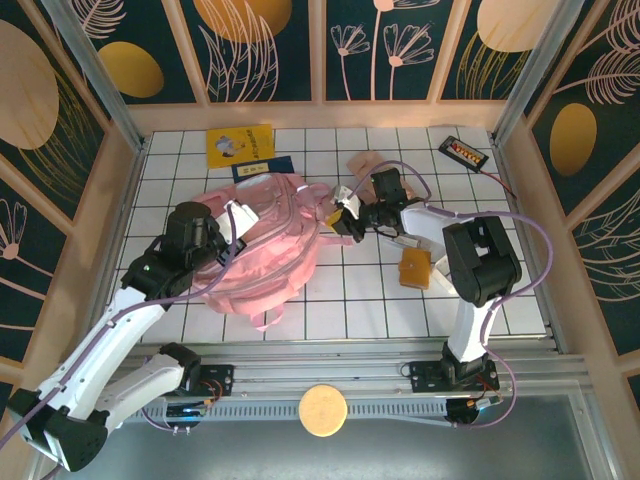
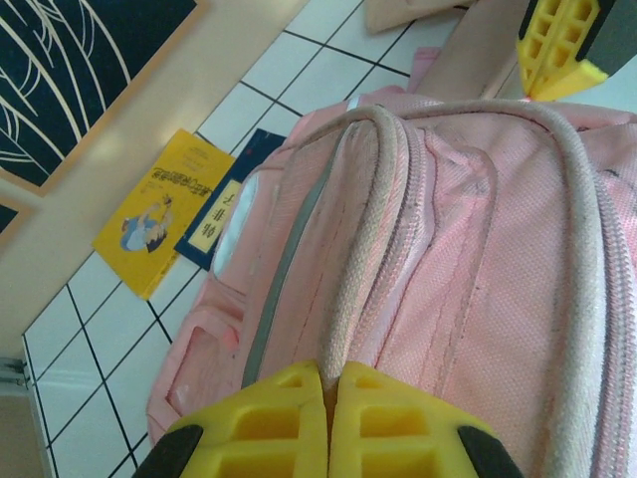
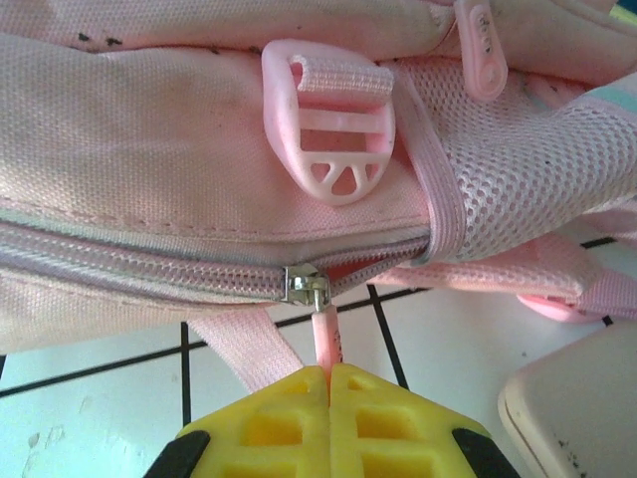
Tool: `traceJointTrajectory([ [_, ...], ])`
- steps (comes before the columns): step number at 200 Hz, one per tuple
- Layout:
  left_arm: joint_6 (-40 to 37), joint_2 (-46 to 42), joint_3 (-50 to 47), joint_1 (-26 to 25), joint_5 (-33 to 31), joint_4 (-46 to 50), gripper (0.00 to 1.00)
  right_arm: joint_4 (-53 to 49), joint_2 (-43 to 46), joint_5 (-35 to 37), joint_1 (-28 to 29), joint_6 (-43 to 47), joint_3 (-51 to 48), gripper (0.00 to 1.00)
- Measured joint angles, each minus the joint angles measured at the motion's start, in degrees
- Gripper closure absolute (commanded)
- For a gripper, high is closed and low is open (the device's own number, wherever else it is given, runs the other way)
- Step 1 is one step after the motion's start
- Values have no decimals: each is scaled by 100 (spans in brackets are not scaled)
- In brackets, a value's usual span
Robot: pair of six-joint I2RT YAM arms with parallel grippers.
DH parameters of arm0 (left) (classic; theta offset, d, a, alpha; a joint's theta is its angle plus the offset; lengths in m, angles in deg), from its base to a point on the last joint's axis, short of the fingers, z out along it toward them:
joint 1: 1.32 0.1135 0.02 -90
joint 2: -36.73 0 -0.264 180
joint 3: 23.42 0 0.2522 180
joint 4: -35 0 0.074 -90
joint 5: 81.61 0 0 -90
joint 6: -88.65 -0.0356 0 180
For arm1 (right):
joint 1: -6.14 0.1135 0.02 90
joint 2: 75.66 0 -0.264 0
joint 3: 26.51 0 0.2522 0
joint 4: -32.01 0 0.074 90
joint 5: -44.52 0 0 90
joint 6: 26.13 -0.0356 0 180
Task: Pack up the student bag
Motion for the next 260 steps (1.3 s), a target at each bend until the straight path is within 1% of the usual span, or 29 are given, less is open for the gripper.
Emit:
traceJointTrajectory([
  [45,9,2,-116,-4,-28,-138,100,-553,15,179,155,186,155,100],
  [103,11,-26,-229,-2,-72,-337,100,-706,195,144,190,116,155,100],
  [121,9,-37,-232,-2,-70,-339,100,-750,203,-42,146,-4,160,100],
  [144,-11,-37,-232,-2,-70,-339,100,-1134,173,-374,59,-83,315,100],
  [166,-72,-37,-232,2,-72,-337,100,-1458,-13,-765,0,-146,632,100],
  [187,-116,-37,-232,7,-70,-337,100,-1600,-151,-911,-26,-173,717,100],
  [205,-155,-37,-232,7,-70,-334,100,-1506,-170,-756,-13,-227,616,67],
  [215,-184,-37,-232,7,-70,-334,100,-1268,-118,-599,4,-282,442,58],
  [224,-214,-37,-232,7,-68,-330,100,-1038,-61,-485,22,-260,254,54],
  [233,-234,-37,-229,7,-70,-319,100,-824,-26,-385,39,-295,85,53],
  [260,-284,-37,-208,7,-68,-232,100,-297,-28,-184,66,-297,-24,45],
])
